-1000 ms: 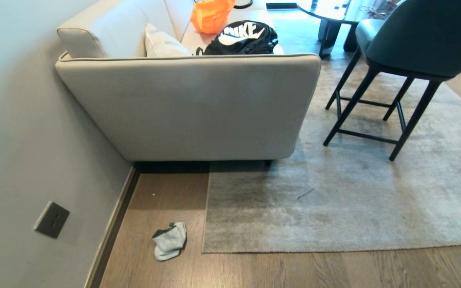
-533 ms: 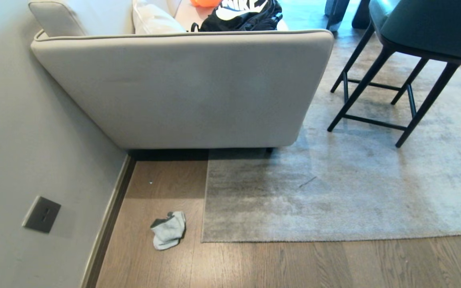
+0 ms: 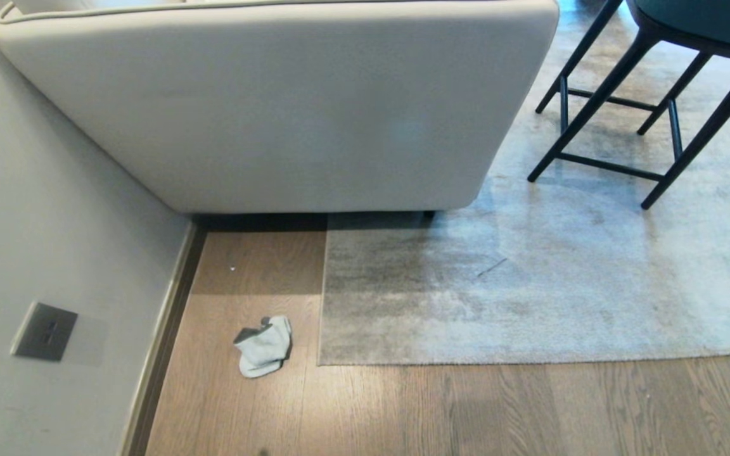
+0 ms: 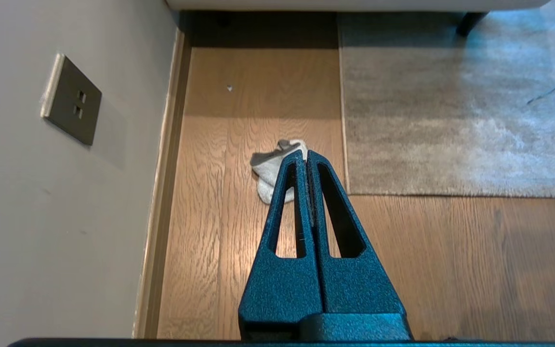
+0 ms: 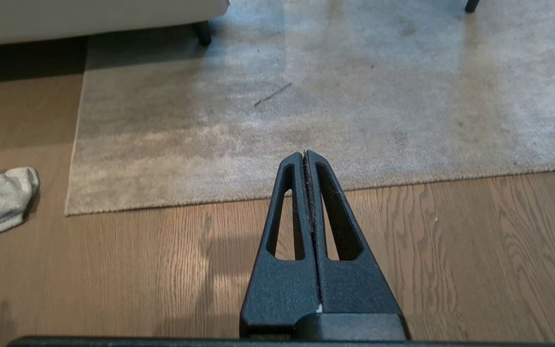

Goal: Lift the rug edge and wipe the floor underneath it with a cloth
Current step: Pick up the rag

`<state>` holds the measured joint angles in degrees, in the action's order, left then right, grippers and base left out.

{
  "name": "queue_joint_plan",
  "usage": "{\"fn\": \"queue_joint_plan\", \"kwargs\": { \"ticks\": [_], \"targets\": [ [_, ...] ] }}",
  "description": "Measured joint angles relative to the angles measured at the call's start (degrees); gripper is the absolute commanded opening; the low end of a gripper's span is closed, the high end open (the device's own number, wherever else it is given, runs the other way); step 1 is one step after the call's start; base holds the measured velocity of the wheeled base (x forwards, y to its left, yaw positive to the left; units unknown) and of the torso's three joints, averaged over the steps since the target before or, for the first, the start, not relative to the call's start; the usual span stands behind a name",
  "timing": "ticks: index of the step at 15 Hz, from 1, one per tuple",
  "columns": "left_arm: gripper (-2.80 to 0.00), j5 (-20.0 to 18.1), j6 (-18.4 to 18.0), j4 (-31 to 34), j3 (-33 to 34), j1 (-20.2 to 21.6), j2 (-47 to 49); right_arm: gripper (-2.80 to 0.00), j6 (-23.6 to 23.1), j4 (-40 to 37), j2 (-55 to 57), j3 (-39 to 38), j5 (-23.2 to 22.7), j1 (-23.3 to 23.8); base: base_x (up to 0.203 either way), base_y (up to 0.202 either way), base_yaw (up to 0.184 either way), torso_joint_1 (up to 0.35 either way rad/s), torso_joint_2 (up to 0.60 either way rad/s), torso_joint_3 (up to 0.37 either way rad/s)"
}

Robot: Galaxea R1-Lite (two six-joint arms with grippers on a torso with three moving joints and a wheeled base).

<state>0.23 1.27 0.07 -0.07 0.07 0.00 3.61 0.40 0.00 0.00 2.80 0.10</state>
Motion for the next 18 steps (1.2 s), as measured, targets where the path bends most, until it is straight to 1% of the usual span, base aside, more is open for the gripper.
{"fn": "queue_joint_plan", "kwargs": {
  "ticks": [18],
  "targets": [
    [-2.80,0.0,0.1,-0.1,0.0,0.0,0.0,-2.80,0.0,0.0,0.0,0.0,0.0,0.0,0.000,0.000,0.000,0.004,0.00,-0.196]
  ]
}}
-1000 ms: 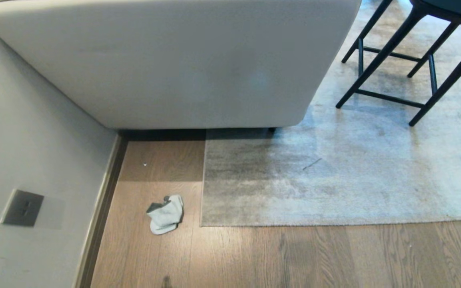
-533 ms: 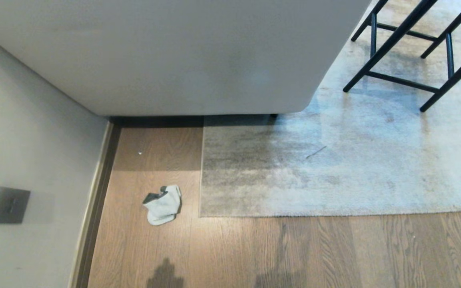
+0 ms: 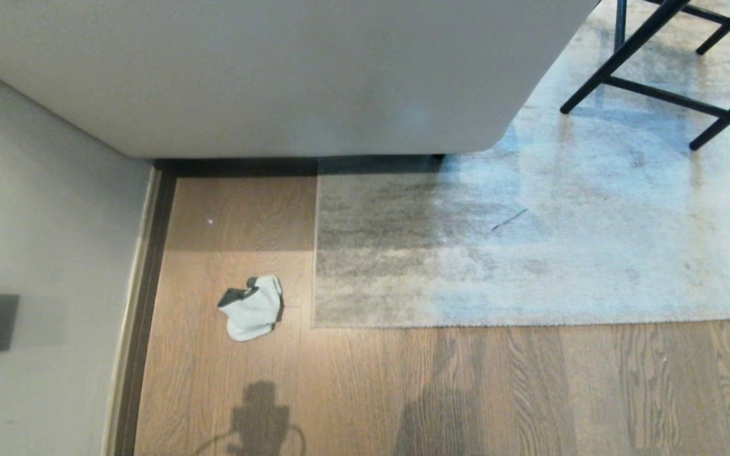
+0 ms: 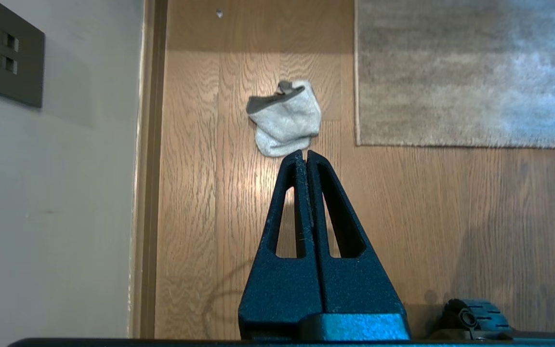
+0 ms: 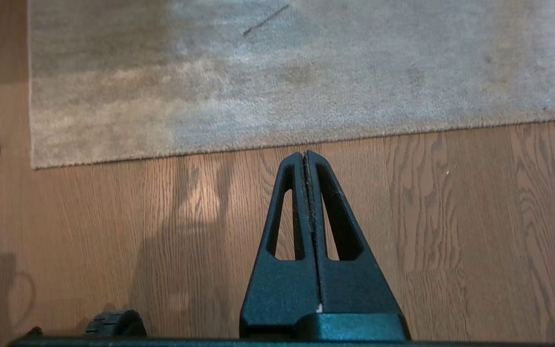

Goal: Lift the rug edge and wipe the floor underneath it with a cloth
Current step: Pick up the rag

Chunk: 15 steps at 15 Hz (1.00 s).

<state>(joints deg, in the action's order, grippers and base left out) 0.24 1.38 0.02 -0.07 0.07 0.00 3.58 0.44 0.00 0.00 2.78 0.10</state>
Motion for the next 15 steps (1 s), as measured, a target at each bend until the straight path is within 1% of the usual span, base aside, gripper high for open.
{"fn": "queue_joint_plan", "kwargs": {
  "ticks": [15],
  "targets": [
    [-2.80,0.0,0.1,0.0,0.0,0.0,0.0,-2.80,0.1,0.0,0.0,0.0,0.0,0.0,0.000,0.000,0.000,0.003,0.00,-0.196]
  ]
}}
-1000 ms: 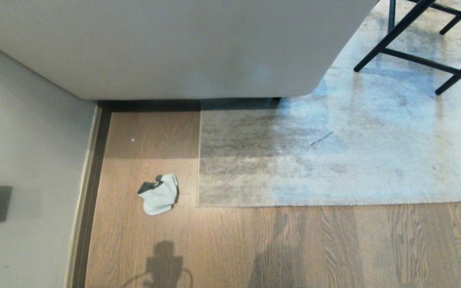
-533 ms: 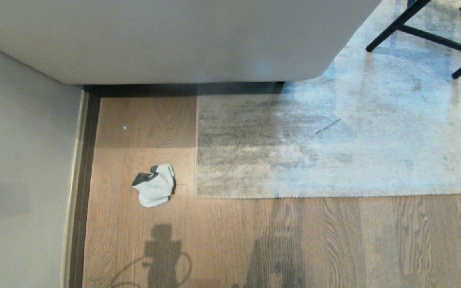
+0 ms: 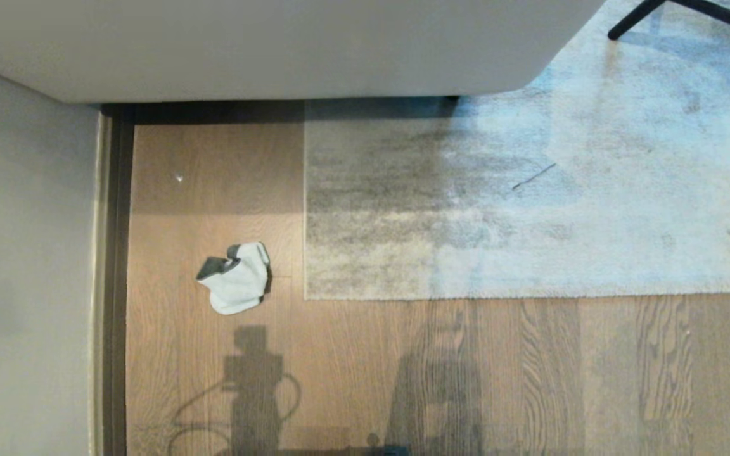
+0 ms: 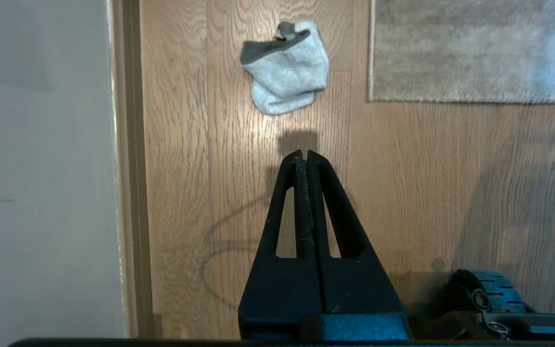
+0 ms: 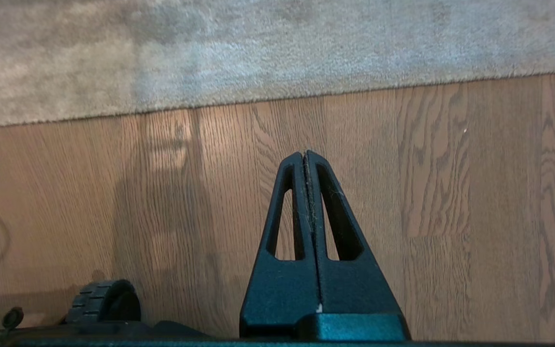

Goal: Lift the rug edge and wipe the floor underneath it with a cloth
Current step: Pick up the rag

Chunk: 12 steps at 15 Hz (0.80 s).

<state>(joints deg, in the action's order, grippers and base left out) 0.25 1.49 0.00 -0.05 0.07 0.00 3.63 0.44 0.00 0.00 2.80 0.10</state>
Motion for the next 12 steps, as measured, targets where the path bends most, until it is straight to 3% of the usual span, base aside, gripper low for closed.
{"fn": "queue_joint_plan", "kwargs": {
  "ticks": [12],
  "targets": [
    [-2.80,0.1,0.0,0.0,0.0,0.0,0.0,-2.80,-0.1,0.0,0.0,0.0,0.0,0.0,0.000,0.000,0.000,0.003,0.00,-0.196]
  ]
}}
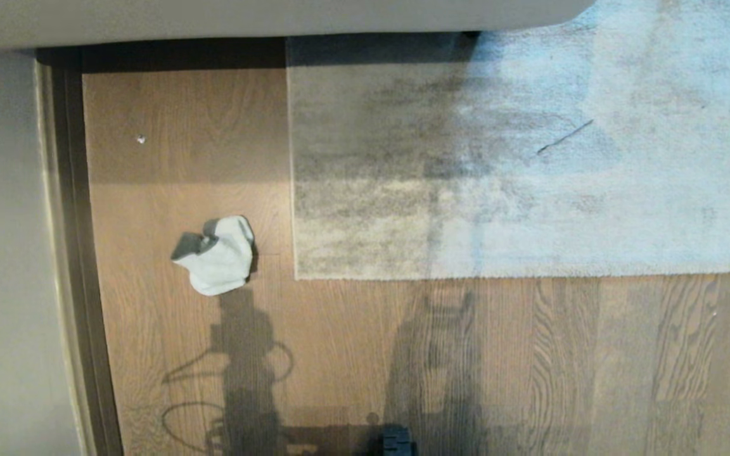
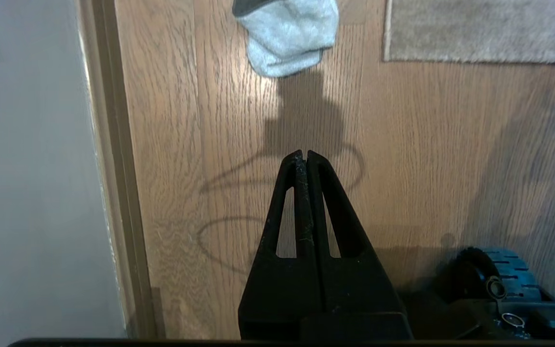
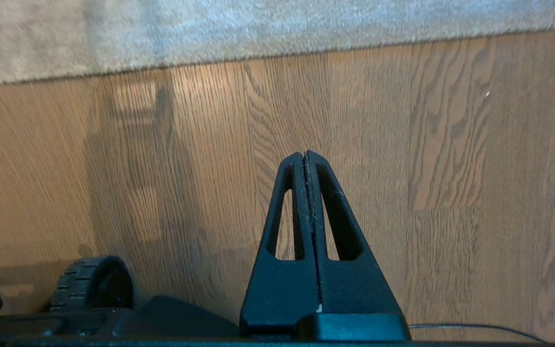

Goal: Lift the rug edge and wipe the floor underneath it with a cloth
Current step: Pick up the rag

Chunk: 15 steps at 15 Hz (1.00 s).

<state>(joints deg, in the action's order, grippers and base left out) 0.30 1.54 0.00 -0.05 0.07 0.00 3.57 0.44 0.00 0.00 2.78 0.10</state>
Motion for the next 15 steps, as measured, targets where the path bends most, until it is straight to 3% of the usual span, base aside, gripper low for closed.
{"fn": "queue_joint_plan", "kwargs": {
  "ticks": [8,15],
  "targets": [
    [-2.80,0.0,0.0,0.0,0.0,0.0,0.0,-2.80,0.0,0.0,0.0,0.0,0.0,0.0,0.000,0.000,0.000,0.003,0.00,-0.199],
    [-2.80,0.0,0.0,0.0,0.0,0.0,0.0,-2.80,0.0,0.0,0.0,0.0,0.0,0.0,0.000,0.000,0.000,0.000,0.00,-0.035]
  ]
}}
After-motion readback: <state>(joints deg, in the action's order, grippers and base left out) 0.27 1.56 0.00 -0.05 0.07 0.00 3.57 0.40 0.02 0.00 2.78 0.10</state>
